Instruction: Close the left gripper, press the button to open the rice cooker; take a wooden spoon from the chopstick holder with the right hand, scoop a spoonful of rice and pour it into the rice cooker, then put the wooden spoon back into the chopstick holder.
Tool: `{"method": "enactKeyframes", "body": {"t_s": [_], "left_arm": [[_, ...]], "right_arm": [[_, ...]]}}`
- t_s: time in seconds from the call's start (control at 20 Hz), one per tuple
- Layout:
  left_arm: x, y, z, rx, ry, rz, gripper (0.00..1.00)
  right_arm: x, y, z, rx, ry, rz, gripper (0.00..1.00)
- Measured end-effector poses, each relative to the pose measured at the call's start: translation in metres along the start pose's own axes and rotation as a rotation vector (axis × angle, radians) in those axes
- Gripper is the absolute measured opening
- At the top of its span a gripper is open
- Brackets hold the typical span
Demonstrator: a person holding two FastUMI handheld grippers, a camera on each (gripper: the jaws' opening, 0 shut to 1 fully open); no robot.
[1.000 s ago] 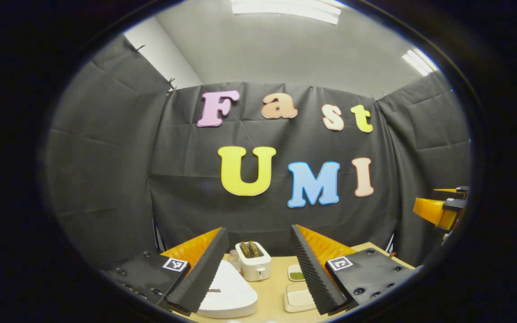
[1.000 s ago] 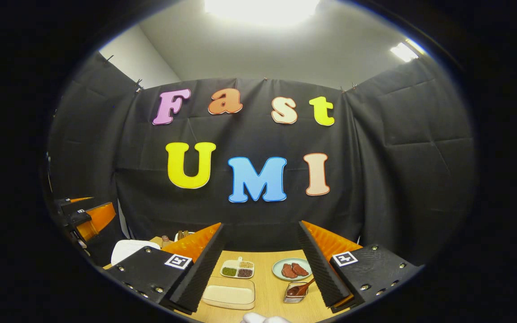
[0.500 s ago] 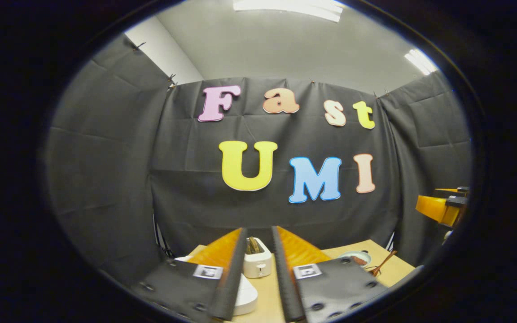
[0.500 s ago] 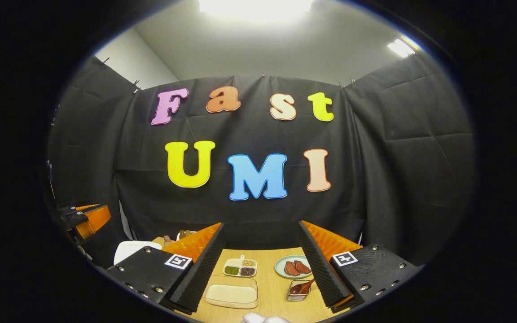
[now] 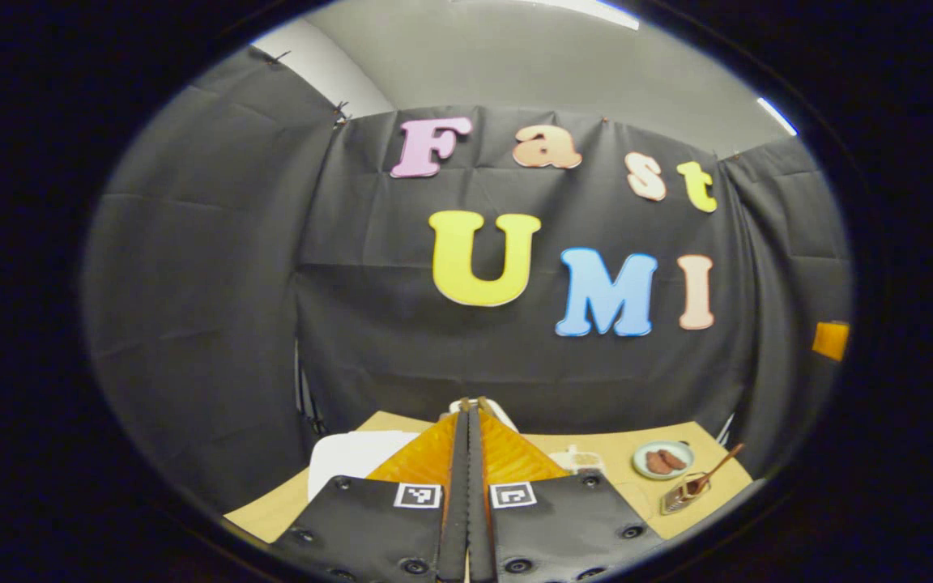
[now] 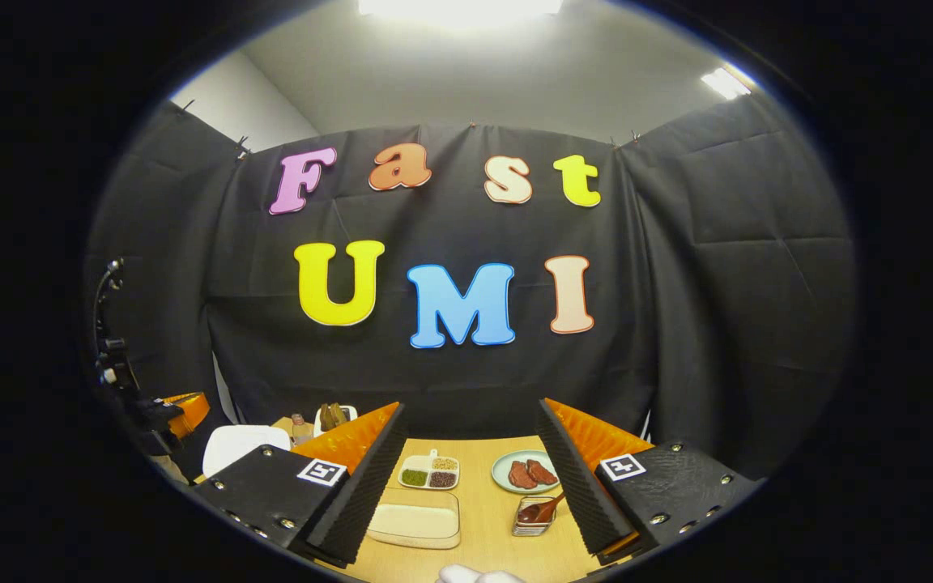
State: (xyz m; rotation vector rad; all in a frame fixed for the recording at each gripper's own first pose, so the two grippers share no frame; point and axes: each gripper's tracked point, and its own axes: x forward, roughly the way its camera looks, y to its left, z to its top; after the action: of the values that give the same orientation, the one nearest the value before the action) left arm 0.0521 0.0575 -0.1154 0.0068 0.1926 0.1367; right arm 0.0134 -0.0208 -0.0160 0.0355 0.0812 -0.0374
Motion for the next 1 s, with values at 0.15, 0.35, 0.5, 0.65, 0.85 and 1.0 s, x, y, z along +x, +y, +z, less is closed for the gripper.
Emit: {"method": "enactKeyframes", "body": {"t_s": [0.15,0.35,0.5,0.65,0.85,1.0], "left_arm": [[0.029,0.014,-0.053,0.026,0.084,0.053,0.08],[0.057,0.037,-0.106,0.037,0.185,0.141,0.08],[0.068,0.048,-0.140,0.017,0.275,0.176,0.08],[0.069,0.058,-0.168,0.033,0.345,0.227,0.08],[0.068,0.061,-0.201,0.020,0.442,0.229,0.08],[0.069,0.062,-0.199,0.050,0.433,0.228,0.09]], "right_arm": [[0.002,-0.009,-0.008,-0.023,0.043,-0.014,0.98],[-0.002,-0.023,-0.012,-0.050,0.060,-0.045,0.98],[-0.007,-0.034,-0.017,-0.061,0.076,-0.065,0.98],[-0.010,-0.040,-0.028,-0.048,0.102,-0.074,0.98],[-0.013,-0.036,-0.040,-0.020,0.134,-0.055,0.98],[-0.015,-0.033,-0.043,-0.015,0.142,-0.044,0.98]]}}
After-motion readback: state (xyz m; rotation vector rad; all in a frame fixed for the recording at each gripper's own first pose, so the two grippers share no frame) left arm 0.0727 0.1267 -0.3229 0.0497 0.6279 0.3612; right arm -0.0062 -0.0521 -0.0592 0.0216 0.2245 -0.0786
